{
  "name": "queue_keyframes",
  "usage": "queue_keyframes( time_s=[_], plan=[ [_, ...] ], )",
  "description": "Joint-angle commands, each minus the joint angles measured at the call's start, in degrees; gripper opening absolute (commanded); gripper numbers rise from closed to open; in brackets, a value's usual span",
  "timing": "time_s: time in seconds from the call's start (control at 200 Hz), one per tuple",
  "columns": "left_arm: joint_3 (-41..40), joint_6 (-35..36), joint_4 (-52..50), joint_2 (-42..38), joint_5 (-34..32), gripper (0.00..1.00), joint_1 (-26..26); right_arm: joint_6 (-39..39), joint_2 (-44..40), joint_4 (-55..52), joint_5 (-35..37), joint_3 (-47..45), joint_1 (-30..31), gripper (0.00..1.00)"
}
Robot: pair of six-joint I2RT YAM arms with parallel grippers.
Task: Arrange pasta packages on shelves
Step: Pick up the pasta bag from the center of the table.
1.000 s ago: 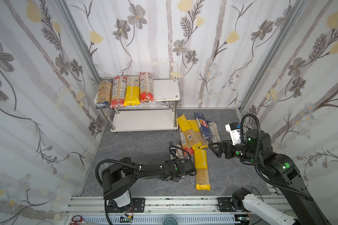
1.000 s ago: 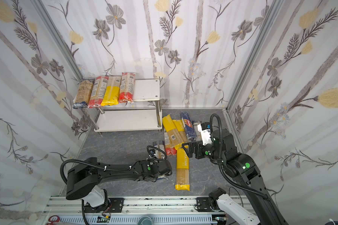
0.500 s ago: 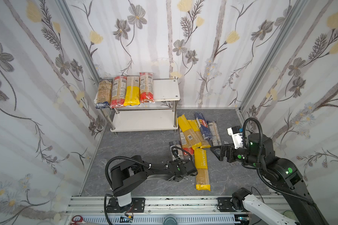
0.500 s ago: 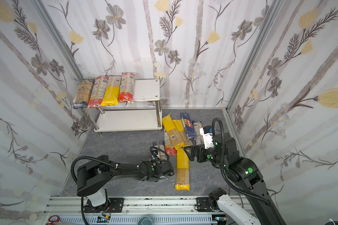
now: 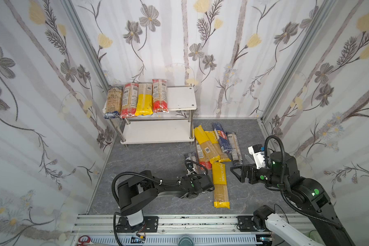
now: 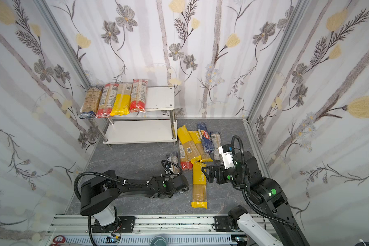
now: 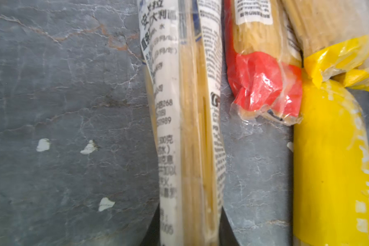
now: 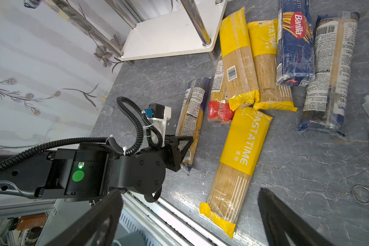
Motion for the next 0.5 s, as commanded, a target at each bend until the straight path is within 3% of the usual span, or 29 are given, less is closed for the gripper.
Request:
queue_keyframes(
  time_s=[0.0,0.315,0.5],
  plan=[
    [-1.01,0.63,-4.78,-0.47,9.68,0.02,0.16,0.70,-0.04,0.27,-0.18,-0.23,0.03,1.00],
    [-0.31,2.46,-6.95,-7.83,10.20,0.00,0.14,1.06,0.40,1.57,-1.35,0.10,0.03,1.00],
    [6.56,4.73,-15.86,-10.81,8.07,0.00,-0.23,1.07,0.75,1.96,-1.55,0.27,0.07,1.00]
  ],
)
